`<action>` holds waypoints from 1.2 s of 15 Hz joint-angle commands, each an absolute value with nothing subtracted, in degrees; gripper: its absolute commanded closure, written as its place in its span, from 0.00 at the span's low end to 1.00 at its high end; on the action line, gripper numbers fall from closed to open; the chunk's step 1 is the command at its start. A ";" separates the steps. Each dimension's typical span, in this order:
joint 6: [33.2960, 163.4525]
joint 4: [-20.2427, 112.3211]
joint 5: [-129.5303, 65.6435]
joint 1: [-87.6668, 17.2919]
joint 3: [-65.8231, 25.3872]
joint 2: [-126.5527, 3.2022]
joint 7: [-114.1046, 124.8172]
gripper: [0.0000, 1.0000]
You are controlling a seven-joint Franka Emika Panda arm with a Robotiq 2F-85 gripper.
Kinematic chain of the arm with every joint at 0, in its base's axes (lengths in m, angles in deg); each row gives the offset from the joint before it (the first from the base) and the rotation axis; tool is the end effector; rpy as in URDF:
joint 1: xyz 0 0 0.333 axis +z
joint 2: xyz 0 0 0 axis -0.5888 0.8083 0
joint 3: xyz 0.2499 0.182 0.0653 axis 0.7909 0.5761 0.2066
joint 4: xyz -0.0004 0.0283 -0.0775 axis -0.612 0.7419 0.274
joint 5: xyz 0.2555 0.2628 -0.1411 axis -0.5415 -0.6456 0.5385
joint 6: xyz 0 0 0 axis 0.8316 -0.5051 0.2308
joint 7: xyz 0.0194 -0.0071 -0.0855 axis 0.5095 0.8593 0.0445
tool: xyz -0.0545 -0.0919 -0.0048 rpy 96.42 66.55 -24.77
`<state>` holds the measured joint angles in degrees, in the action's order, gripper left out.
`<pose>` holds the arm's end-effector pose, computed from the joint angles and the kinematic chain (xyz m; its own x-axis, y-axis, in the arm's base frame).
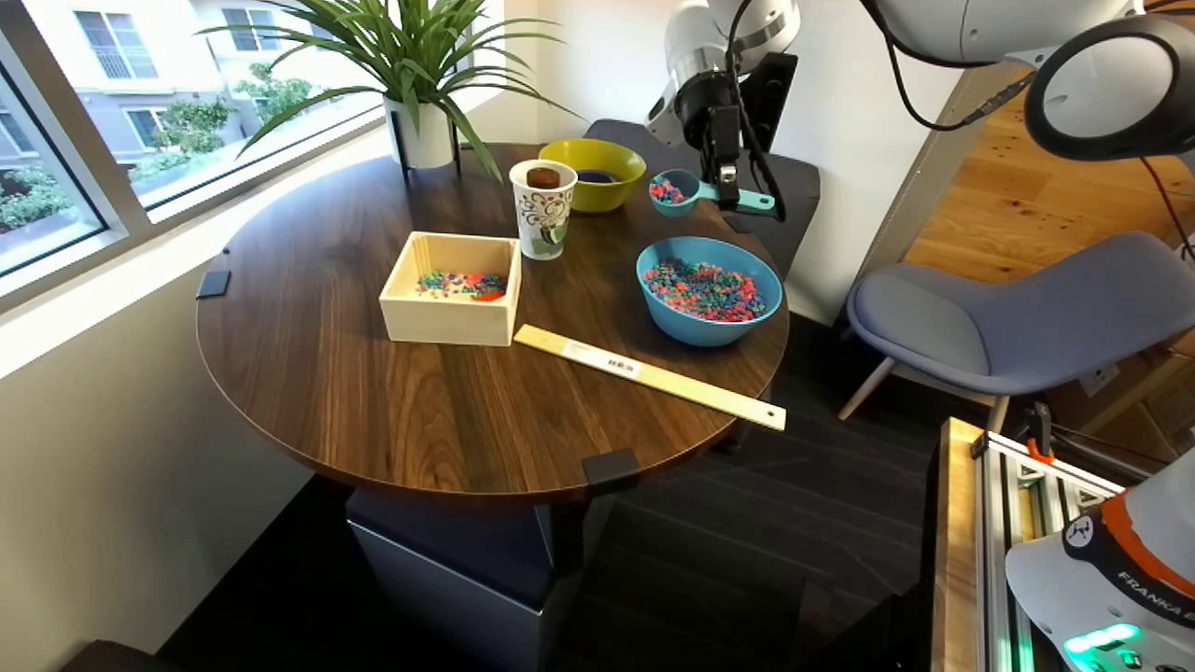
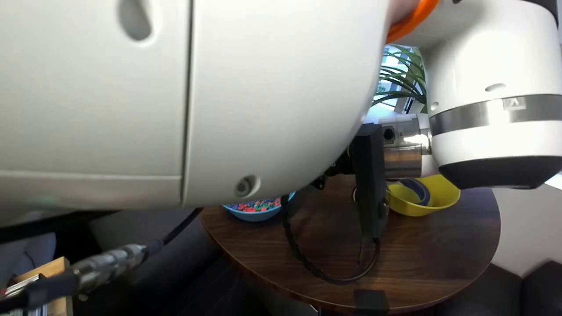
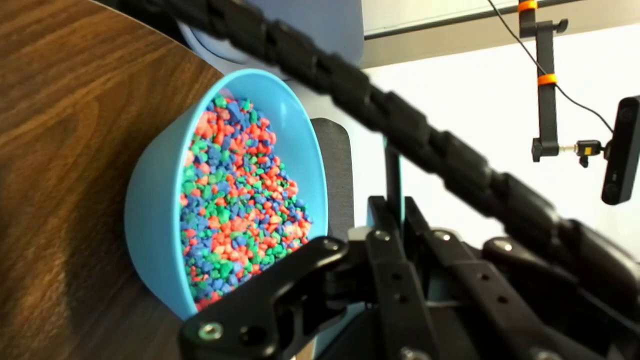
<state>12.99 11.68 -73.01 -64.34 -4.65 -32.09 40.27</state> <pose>0.6340 -0.1499 0.3932 0.8356 0.5222 -0.1704 0.0556 -0.3889 -0.9196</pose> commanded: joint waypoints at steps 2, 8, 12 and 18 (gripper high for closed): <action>13.38 5.34 -81.43 -61.78 -8.50 -27.35 34.53 0.98; 14.30 -0.28 -87.71 -61.66 -9.93 -22.49 29.93 0.98; 14.32 1.94 -85.53 -62.11 -9.14 -23.67 32.36 0.92; 17.14 0.62 -88.86 -64.26 -8.92 -22.73 29.90 0.98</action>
<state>15.05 1.44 -85.81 -62.48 -9.13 -23.28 32.34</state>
